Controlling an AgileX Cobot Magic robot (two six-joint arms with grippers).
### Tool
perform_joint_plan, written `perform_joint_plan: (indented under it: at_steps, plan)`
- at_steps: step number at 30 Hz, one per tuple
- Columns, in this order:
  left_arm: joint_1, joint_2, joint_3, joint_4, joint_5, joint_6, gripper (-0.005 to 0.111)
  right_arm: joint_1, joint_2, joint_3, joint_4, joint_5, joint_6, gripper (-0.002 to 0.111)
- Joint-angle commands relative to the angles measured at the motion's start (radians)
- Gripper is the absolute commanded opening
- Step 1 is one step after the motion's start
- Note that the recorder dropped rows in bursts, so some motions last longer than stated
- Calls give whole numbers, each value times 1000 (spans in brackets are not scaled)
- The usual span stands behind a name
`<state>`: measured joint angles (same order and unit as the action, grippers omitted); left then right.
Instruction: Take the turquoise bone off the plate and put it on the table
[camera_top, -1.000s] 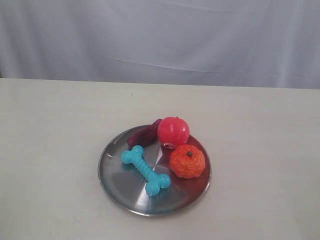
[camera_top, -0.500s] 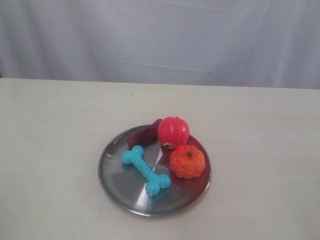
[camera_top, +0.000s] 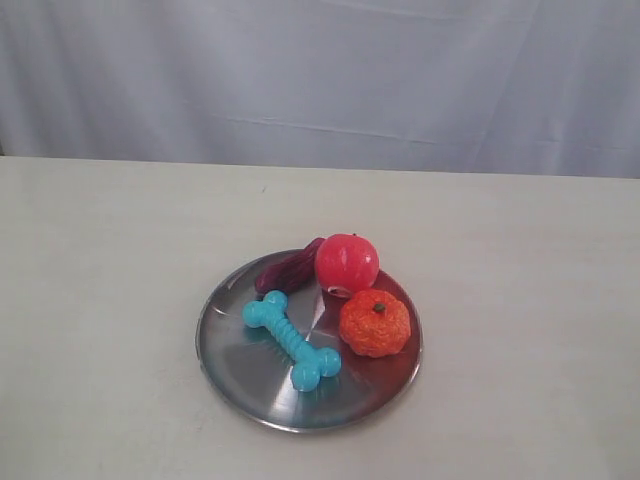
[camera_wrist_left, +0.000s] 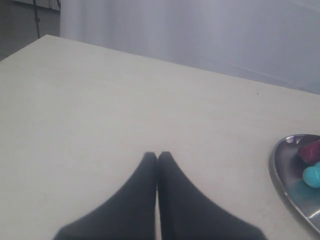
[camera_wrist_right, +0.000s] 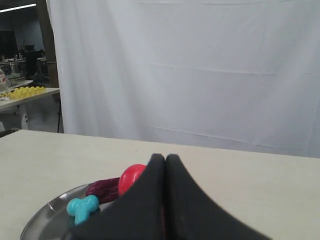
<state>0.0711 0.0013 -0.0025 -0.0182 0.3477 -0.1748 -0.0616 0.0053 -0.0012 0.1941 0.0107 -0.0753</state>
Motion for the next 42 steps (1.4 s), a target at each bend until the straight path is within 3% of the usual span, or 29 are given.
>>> perform_joint_plan:
  at_steps: [1, 6, 12, 19, 24, 27, 30, 35, 42]
  plan:
    - [-5, -1, 3, -3, -5, -2, 0, -6, -5, 1, -1, -21, 17, -1]
    - [-5, -1, 3, -3, -5, -2, 0, -6, -1, -47, -45, 61, -3, -1]
    - [-5, -1, 3, -3, -5, -2, 0, -6, 183, -244, -70, 258, -3, -1]
    - [-5, -1, 3, -3, -5, -2, 0, -6, 593, -590, -37, 755, -14, -1]
    - [-5, -1, 3, -3, -5, -2, 0, -6, 858, -669, 17, 796, -20, -1]
    - [-5, -1, 3, -3, -5, -2, 0, -3, 1030, -801, 17, 894, -28, -1]
    - [-5, -1, 3, -3, -5, -2, 0, 56, 1157, -943, 17, 925, -9, -1]
    - [-5, -1, 3, -3, -5, -2, 0, 253, 1403, -1203, -58, 916, 108, -1]
    - [-5, -1, 3, -3, -5, -2, 0, 366, 1659, -1393, -62, 909, 115, -1]
